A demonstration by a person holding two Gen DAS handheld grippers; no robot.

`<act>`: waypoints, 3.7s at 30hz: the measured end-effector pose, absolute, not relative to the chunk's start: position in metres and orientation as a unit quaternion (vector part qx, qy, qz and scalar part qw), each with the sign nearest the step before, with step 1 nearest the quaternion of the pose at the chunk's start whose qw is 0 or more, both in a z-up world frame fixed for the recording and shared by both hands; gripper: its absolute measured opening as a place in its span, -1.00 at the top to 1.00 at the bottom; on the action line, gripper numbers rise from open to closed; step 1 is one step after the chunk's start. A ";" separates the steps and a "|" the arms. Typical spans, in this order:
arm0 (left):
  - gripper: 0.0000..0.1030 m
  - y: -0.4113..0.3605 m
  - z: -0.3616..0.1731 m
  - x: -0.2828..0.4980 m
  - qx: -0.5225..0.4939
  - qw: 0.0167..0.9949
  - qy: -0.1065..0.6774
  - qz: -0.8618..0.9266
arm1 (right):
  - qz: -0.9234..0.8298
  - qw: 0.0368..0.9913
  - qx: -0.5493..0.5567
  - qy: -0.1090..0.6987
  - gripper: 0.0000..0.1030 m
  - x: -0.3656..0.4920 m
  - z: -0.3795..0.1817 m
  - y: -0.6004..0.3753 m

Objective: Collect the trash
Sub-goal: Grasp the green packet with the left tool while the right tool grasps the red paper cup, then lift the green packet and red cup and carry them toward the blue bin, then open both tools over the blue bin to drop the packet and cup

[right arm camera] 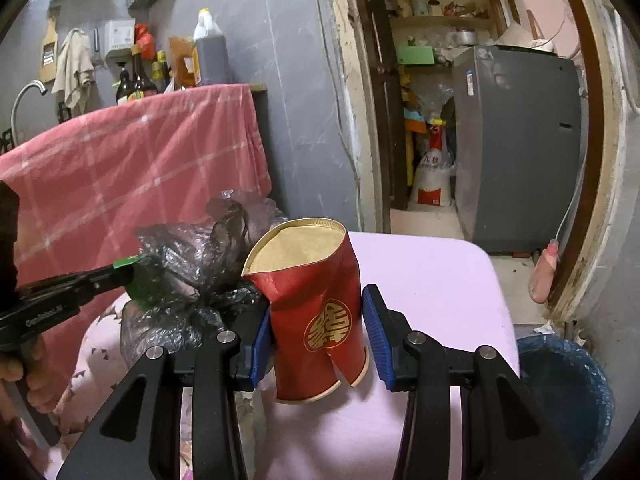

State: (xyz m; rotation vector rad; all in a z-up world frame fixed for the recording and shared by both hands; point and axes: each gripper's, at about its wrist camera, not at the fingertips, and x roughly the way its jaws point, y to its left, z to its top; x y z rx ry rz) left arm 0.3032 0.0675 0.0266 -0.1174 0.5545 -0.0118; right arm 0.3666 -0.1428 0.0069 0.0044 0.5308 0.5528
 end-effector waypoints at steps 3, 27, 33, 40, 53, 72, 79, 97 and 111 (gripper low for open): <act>0.98 0.067 0.034 0.298 -0.057 0.963 0.263 0.001 | 0.269 0.929 0.004 0.253 0.22 0.362 0.011 -0.146; 0.98 0.073 0.055 0.245 -0.045 0.973 0.225 0.031 | 0.262 0.938 0.012 0.226 0.22 0.327 0.026 -0.162; 0.98 0.067 0.065 0.236 -0.040 0.976 0.213 0.027 | 0.275 0.935 0.021 0.222 0.21 0.318 0.029 -0.166; 0.98 0.064 0.062 0.225 -0.045 0.976 0.214 0.019 | 0.279 0.932 0.019 0.230 0.20 0.310 0.025 -0.169; 0.98 0.049 0.039 0.219 -0.053 0.969 0.240 -0.011 | 0.287 0.922 0.017 0.259 0.15 0.299 0.011 -0.182; 0.98 0.046 0.041 0.193 -0.049 0.972 0.231 -0.018 | 0.300 0.919 0.012 0.254 0.22 0.288 0.011 -0.182; 0.98 0.039 0.049 0.182 -0.045 0.974 0.220 -0.026 | 0.296 0.926 0.004 0.235 0.23 0.279 0.018 -0.187; 0.98 -0.018 0.067 0.191 -0.038 0.975 0.197 -0.093 | 0.233 0.955 0.004 0.185 0.23 0.261 0.038 -0.244; 0.98 -0.123 0.045 0.241 -0.039 0.965 0.198 -0.169 | 0.136 0.977 0.017 0.162 0.23 0.252 0.033 -0.323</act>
